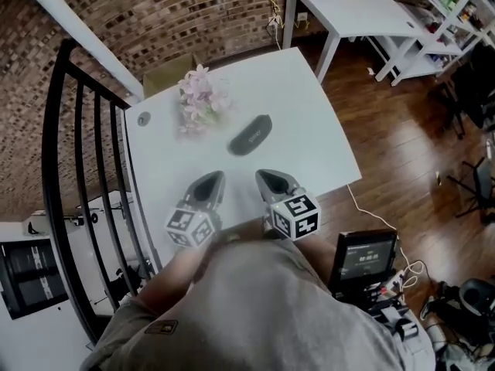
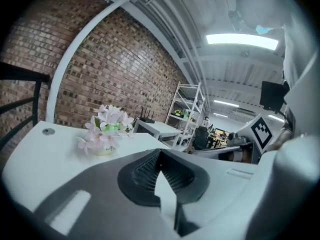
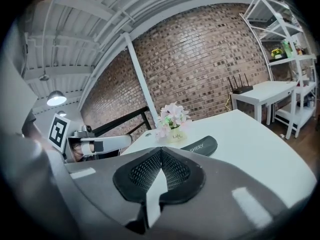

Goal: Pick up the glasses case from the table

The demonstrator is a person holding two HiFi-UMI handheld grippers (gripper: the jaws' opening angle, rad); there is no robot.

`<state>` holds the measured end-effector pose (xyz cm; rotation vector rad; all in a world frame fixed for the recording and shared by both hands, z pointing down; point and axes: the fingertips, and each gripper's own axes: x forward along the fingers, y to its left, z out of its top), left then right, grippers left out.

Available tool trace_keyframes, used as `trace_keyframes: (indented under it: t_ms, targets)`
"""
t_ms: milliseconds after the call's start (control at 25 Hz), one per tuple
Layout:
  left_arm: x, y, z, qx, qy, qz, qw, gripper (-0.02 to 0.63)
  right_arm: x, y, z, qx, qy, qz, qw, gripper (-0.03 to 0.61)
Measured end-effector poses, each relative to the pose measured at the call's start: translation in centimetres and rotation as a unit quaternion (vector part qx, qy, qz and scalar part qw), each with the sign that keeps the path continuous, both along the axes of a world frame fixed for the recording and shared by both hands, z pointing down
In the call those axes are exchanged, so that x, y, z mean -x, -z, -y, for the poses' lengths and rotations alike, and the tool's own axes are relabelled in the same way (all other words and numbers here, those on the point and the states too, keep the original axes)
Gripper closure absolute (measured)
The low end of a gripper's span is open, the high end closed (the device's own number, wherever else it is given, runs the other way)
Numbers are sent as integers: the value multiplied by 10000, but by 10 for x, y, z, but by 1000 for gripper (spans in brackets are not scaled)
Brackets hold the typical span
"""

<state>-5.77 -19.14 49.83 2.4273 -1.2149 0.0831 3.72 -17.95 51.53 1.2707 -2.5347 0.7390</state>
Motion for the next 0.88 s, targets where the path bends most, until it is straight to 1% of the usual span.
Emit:
trace_keyframes:
  t_ms: [160,240,320,440,480,520,560,640,720,800,880]
  targets:
    - [-15,-6,22,98,115,140,9998,614,-14,-8,22,165,112,37,9998,568]
    - [-20,-13,31,153,73,285,9994,614,-16,-12,30,240,127,53,9996,568]
    - [-27,-23,41,156,-85,556,9983,614,-20,-17,38,298,104,80,9995,568]
    - [-42,-39,55,196,-438,951,9943,605,-26,-26,47,383,65,112,9992,568]
    - [-46,-44,61,227,-538,1062,9926,568,-29,-28,50,409,67,106,9991,568]
    - [-50,-49,66,252,-633,1176,9907,517,-31,-31,53,439,59,105,9990,568]
    - [-55,-54,72,264,-732,1299,9885,479,-33,-34,57,472,37,113,9988,568]
    - [-65,-63,81,268,-972,1571,9824,429,-39,-39,63,537,-23,139,9985,568]
    - [-76,-76,89,249,-1248,1884,9738,395,-43,-43,68,604,-57,163,9980,568]
    - [-87,-86,96,221,-1514,2215,9631,368,-46,-48,71,677,-62,177,9975,568]
    - [-96,-96,104,249,-1711,2469,9535,348,-49,-53,74,744,-74,190,9970,568]
